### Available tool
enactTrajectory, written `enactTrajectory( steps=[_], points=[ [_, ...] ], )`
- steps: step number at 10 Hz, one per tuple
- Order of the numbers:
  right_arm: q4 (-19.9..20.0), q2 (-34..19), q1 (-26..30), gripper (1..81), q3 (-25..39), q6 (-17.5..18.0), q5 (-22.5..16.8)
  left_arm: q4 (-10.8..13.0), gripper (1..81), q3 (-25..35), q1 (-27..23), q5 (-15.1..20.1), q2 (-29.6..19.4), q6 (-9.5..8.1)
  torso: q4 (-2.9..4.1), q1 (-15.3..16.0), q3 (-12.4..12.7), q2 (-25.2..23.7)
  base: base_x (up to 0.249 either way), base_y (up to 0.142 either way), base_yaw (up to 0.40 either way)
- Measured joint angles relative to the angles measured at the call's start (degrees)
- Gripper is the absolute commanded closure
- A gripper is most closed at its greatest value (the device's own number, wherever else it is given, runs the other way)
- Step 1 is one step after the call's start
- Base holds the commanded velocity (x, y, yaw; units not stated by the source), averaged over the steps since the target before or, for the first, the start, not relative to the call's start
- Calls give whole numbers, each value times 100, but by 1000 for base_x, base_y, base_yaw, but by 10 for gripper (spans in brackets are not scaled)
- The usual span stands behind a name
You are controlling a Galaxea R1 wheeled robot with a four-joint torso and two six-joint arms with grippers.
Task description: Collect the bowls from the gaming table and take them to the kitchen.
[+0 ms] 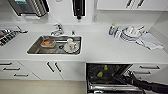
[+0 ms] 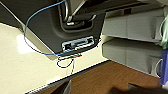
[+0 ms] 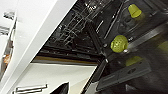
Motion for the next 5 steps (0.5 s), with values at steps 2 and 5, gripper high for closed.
enactTrajectory(
  steps=[2,5],
  points=[
    [-17,-414,68,10,428,7,-167,-2,10,-1,0,1,52,2,0,0,0,0,0,0,0],
    [-102,-1239,-168,10,918,0,-629,-5,10,-87,0,-5,245,4,0,0,0,0,0,0,0]
  ],
)
